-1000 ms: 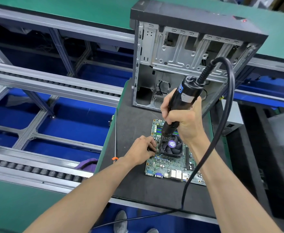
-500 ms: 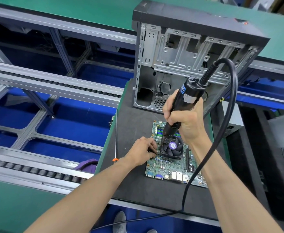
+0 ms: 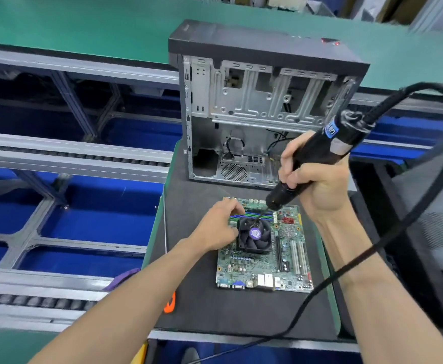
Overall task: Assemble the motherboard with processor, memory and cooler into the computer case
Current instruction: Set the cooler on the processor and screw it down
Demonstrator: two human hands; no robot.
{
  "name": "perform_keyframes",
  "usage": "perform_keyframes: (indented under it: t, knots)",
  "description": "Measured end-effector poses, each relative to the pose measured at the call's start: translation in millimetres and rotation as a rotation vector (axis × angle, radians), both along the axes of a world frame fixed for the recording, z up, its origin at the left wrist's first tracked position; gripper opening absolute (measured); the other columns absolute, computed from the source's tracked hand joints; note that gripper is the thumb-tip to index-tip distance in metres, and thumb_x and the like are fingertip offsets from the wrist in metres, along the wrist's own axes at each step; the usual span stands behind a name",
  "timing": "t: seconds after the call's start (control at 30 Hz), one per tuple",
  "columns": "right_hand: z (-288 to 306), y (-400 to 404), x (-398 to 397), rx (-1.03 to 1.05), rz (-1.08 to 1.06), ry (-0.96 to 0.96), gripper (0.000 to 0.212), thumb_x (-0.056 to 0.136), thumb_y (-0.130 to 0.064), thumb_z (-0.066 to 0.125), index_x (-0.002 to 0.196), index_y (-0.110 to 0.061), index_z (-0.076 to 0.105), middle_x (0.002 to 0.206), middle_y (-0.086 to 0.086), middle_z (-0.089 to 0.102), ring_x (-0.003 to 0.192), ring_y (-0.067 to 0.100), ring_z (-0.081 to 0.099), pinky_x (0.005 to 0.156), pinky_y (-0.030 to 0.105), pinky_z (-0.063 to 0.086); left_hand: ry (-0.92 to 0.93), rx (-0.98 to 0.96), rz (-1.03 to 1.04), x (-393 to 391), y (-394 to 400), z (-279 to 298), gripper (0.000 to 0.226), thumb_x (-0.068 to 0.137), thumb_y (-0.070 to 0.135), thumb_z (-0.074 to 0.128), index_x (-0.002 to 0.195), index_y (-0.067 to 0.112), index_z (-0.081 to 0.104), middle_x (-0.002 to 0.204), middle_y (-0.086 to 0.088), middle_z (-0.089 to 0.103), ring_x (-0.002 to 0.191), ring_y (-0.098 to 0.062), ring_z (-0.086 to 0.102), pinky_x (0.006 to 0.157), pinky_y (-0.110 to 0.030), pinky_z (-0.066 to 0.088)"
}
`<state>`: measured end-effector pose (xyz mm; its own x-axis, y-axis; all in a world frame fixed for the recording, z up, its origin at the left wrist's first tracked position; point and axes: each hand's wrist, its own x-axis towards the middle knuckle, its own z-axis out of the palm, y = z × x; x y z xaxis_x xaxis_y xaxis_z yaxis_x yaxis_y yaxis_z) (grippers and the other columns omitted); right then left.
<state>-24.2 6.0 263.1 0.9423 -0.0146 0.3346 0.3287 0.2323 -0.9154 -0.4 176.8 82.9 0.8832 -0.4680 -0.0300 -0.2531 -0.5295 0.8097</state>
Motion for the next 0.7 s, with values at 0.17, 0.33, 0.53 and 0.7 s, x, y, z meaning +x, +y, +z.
perform_keyframes:
  t: [0.17, 0.33, 0.53, 0.7]
  knots:
    - [1.7, -26.6, -3.5, -0.007, -0.172, -0.003, 0.025, 0.039, -0.005, 0.059, 0.064, 0.000, 0.056, 0.054, 0.011, 0.051, 0.044, 0.023, 0.038, 0.052, 0.031, 0.030, 0.082, 0.109, -0.299, 14.4, -36.8, 18.2, 0.050, 0.080, 0.032, 0.079, 0.126, 0.031, 0.059, 0.126, 0.009, 0.052, 0.115, -0.008, 0.047, 0.094, -0.027, 0.036]
    - [-7.4, -39.5, -3.3, -0.038, -0.226, -0.024, 0.029, 0.041, 0.006, 0.053, 0.062, -0.011, 0.063, 0.052, 0.013, 0.052, 0.044, 0.024, 0.038, 0.050, 0.031, 0.031, 0.232, 0.237, -0.388, 20.2, -60.1, 19.8, 0.058, 0.078, 0.041, 0.084, 0.128, 0.029, 0.058, 0.125, 0.000, 0.054, 0.112, -0.021, 0.053, 0.093, -0.032, 0.043]
    - [-19.3, -40.4, 1.0, -0.051, -0.235, -0.019, 0.024, 0.041, -0.005, 0.057, 0.063, -0.012, 0.064, 0.052, 0.013, 0.052, 0.046, 0.023, 0.040, 0.051, 0.027, 0.034, 0.242, 0.288, -0.410, 21.9, -65.7, 17.6, 0.046, 0.077, 0.039, 0.084, 0.111, 0.027, 0.056, 0.087, 0.008, 0.058, 0.087, -0.023, 0.056, 0.078, -0.033, 0.044]
    - [-22.7, -40.8, 4.3, -0.057, -0.231, -0.021, 0.023, 0.044, -0.004, 0.057, 0.064, -0.012, 0.064, 0.052, 0.014, 0.051, 0.044, 0.023, 0.040, 0.051, 0.025, 0.035, 0.250, 0.295, -0.413, 21.9, -64.8, 15.7, 0.046, 0.078, 0.042, 0.082, 0.112, 0.031, 0.054, 0.100, 0.001, 0.063, 0.093, -0.021, 0.054, 0.079, -0.034, 0.043]
